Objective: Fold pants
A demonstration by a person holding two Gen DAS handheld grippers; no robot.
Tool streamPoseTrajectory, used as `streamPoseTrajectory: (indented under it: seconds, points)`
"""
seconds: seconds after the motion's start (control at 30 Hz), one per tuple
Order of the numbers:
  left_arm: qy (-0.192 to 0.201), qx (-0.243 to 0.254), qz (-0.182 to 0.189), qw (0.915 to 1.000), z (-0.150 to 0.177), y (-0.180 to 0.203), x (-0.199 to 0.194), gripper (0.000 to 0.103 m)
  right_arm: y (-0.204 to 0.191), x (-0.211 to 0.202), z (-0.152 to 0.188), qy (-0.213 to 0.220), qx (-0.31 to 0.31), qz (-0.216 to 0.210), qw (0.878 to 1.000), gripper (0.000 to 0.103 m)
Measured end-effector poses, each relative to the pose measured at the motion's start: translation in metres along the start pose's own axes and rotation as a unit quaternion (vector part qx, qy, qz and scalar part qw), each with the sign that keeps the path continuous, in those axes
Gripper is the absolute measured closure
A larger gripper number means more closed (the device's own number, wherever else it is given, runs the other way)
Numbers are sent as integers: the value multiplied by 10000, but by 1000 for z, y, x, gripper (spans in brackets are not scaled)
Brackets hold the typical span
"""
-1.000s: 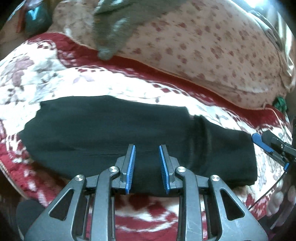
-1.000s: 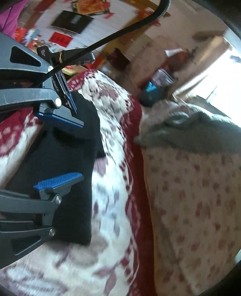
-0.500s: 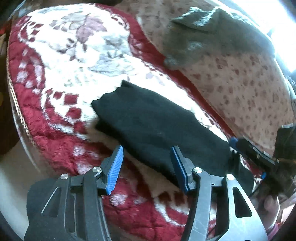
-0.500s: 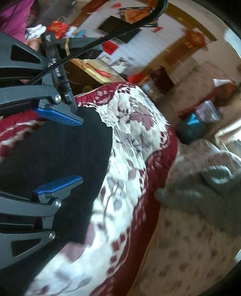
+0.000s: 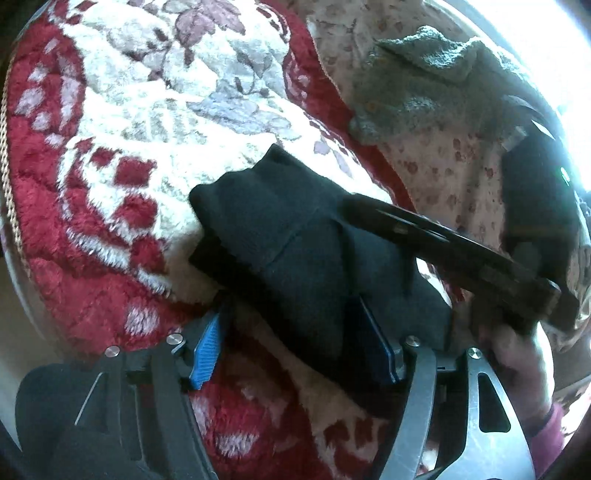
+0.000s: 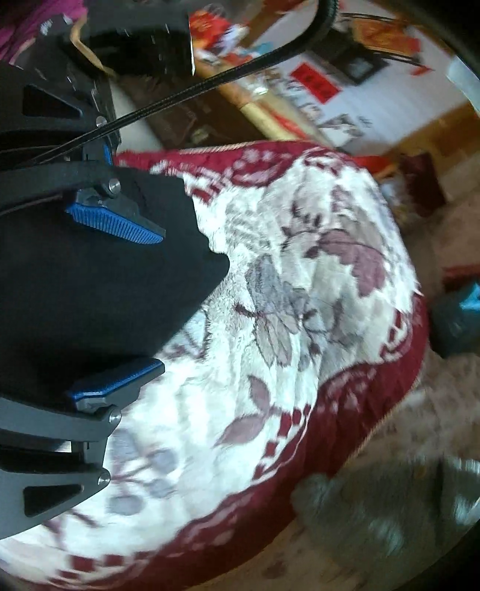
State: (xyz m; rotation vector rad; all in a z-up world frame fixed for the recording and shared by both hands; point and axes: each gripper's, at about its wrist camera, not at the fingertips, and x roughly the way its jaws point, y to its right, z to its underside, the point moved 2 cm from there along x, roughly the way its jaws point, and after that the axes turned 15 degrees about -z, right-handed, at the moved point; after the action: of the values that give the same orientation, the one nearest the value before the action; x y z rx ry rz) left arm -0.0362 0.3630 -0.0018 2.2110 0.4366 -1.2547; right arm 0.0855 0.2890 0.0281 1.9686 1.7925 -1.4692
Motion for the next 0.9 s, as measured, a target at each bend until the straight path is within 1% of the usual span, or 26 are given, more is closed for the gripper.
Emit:
streamPoseTrajectory:
  seconds: [0.1, 0.17, 0.2, 0.23, 0.27, 0.3, 0.33, 0.37, 0.4, 0.43, 0.5, 0.53, 0.6, 0.67, 0.77, 0.9]
  points:
    - [80, 52, 7, 10000, -3, 2, 5, 30, 7, 20, -12, -334, -138, 30, 9993, 41]
    - [129, 31, 95, 9999, -4, 3, 8, 25, 12, 31, -19, -458, -115, -105, 9988, 41]
    - [166, 14, 141, 9998, -5, 3, 9, 22, 13, 37, -22, -529, -92, -270, 9982, 45]
    - [205, 9, 167, 9997, -5, 3, 10, 22, 13, 41, -24, -526, -115, -420, 9977, 52]
    - [264, 32, 191, 9995, -5, 3, 10, 22, 11, 45, -25, -499, -177, -559, 9970, 62]
    - [305, 67, 208, 9993, -5, 3, 11, 22, 10, 49, -26, -507, -229, -507, 9972, 70]
    - [323, 105, 221, 9992, -5, 3, 11, 25, 9, 53, -25, -553, -287, -392, 9973, 72]
    - [350, 109, 200, 9991, -6, 3, 11, 32, 8, 55, -25, -560, -318, -365, 9973, 76]
    - [401, 106, 170, 9990, -7, 2, 9, 49, 7, 53, -26, -501, -316, -388, 9975, 78]
    - [359, 131, 333, 9987, -8, 2, 10, 64, 7, 49, -26, -431, -278, -421, 9978, 82]
    - [292, 155, 542, 9980, -9, 4, 8, 73, 5, 34, -26, -168, -182, -535, 9983, 86]
    - [342, 202, 540, 9978, -9, 5, 4, 77, 3, 24, -27, -13, -111, -616, 9980, 86]
    - [543, 339, 561, 9964, -7, 12, -13, 82, -5, -4, -27, 380, -40, -801, 9961, 87]
    - [808, 521, 644, 9933, -5, 23, -34, 83, -15, -35, -26, 729, -52, -903, 9932, 87]
    - [1153, 861, 841, 9860, -1, 49, -68, 83, -31, -86, -19, 1258, -80, -983, 9871, 87]
    - [1549, 1476, 1101, 9706, 16, 94, -106, 83, -42, -158, 8, 2009, 42, -1061, 9738, 87]
